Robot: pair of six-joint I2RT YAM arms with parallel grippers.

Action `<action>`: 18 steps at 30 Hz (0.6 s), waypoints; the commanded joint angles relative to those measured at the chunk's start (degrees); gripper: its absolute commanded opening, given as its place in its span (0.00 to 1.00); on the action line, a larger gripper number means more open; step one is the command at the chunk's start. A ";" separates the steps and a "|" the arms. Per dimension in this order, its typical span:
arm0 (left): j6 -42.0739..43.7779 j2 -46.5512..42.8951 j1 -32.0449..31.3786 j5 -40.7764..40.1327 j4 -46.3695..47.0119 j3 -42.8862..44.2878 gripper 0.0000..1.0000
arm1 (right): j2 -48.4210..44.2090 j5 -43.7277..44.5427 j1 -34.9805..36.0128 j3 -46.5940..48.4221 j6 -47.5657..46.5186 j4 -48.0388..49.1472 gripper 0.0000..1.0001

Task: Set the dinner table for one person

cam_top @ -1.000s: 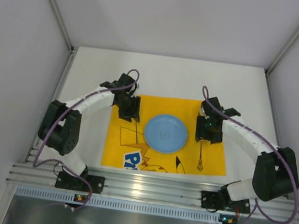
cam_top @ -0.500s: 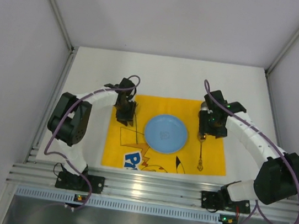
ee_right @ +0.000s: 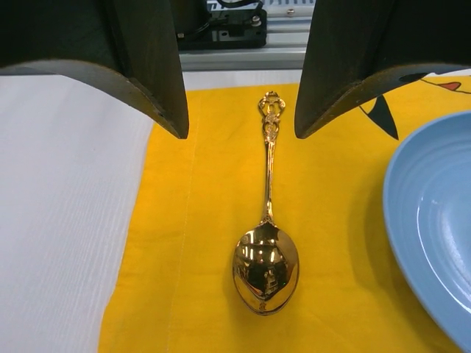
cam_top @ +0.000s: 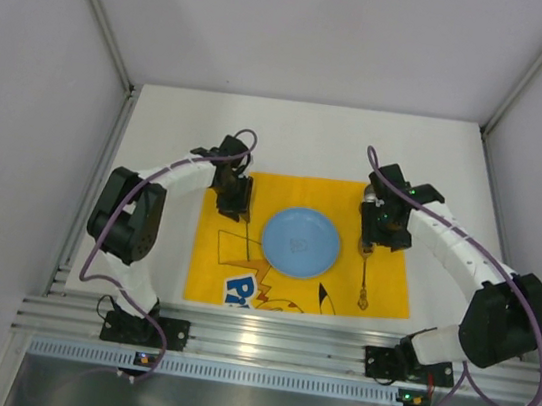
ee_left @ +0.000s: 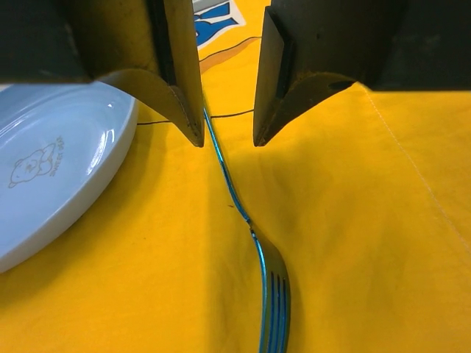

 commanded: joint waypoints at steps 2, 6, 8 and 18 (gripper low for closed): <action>0.18 1.96 -1.31 -0.08 1.12 2.00 0.38 | 0.62 0.77 0.71 -0.49 -0.86 1.34 0.59; 0.53 5.03 -2.72 -0.78 1.47 3.14 0.36 | 0.44 1.12 0.71 -1.02 -1.30 1.77 0.59; 0.53 6.18 -3.68 -2.18 0.42 4.02 0.28 | 0.09 0.95 0.63 -1.28 -1.30 1.95 0.59; -1.05 5.05 -4.12 -8.86 -4.76 6.40 0.00 | -0.88 0.77 0.62 -0.76 -1.56 1.95 0.58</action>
